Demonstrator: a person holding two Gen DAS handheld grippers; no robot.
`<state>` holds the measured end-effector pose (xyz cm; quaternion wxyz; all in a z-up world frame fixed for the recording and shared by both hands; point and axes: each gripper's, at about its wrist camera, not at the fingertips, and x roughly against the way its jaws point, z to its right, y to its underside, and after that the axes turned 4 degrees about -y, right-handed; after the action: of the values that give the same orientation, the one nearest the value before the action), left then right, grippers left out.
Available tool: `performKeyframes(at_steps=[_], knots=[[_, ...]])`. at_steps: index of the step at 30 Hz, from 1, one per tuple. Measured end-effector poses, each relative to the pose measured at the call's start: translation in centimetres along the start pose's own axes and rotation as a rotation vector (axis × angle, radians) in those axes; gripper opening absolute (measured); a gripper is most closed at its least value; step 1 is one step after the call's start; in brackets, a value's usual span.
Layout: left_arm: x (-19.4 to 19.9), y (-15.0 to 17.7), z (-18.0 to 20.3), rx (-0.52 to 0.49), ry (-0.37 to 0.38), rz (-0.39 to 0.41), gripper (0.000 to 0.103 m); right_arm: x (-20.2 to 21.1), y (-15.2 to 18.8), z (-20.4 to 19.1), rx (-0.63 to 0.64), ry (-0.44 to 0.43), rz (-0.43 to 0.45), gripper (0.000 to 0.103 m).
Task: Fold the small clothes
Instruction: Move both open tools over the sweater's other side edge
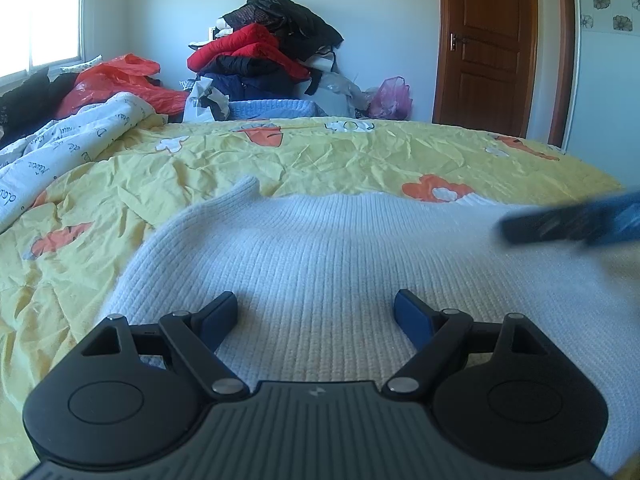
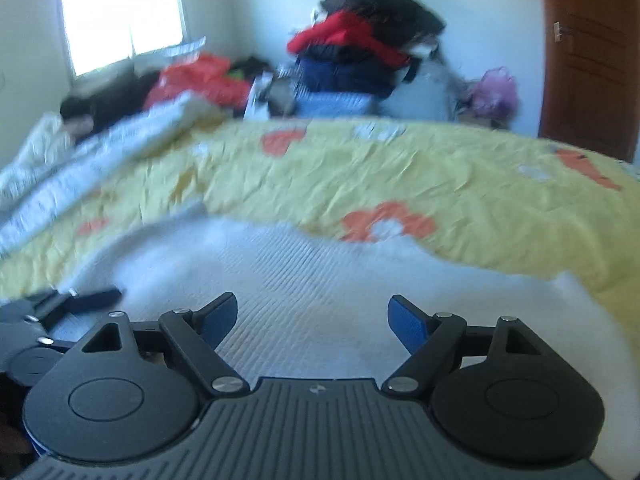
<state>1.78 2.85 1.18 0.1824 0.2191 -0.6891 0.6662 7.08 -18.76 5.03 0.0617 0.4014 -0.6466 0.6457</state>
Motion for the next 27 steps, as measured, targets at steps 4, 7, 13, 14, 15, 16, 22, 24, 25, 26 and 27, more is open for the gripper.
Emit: performKeyframes(at_steps=[4, 7, 13, 14, 15, 16, 22, 24, 25, 26, 27], knots=[[-0.2, -0.1, 0.1, 0.008, 0.010, 0.002, 0.086, -2.2, 2.3, 0.0, 0.068, 0.043, 0.014, 0.094], [-0.1, -0.1, 0.1, 0.006, 0.006, 0.003, 0.086, -2.2, 2.0, 0.0, 0.065, 0.043, -0.004, 0.094], [4.1, 1.2, -1.1, -0.026, -0.053, 0.067, 0.087, -0.6, -1.3, -0.6, 0.004, -0.003, 0.042, 0.087], [4.4, 1.5, -1.5, -0.026, -0.062, 0.058, 0.087, -0.9, -2.0, -0.7, -0.010, -0.023, 0.052, 0.089], [4.3, 1.9, -1.8, -0.020, -0.065, 0.039, 0.087, -1.4, -2.6, -0.9, -0.015, -0.036, 0.049, 0.089], [4.3, 2.1, -2.1, -0.006, -0.058, 0.028, 0.087, -2.2, -3.3, -1.5, -0.007, -0.044, 0.038, 0.089], [3.5, 2.3, -1.9, 0.023, -0.048, 0.028, 0.090, -10.4, -4.4, -4.8, 0.070, -0.075, -0.170, 0.093], [3.3, 2.2, -2.2, 0.040, -0.036, 0.020, 0.090, -12.0, -4.1, -4.4, 0.063, -0.056, -0.157, 0.100], [3.1, 2.2, -2.3, 0.047, -0.031, 0.018, 0.091, -12.6, -4.4, -4.1, 0.048, -0.052, -0.153, 0.100], [3.1, 2.2, -2.4, 0.048, -0.029, 0.015, 0.092, -13.0, -4.8, -4.3, 0.060, -0.038, -0.165, 0.101], [3.1, 2.2, -2.4, 0.047, -0.031, 0.014, 0.092, -13.3, -4.8, -4.7, 0.078, -0.029, -0.174, 0.101]])
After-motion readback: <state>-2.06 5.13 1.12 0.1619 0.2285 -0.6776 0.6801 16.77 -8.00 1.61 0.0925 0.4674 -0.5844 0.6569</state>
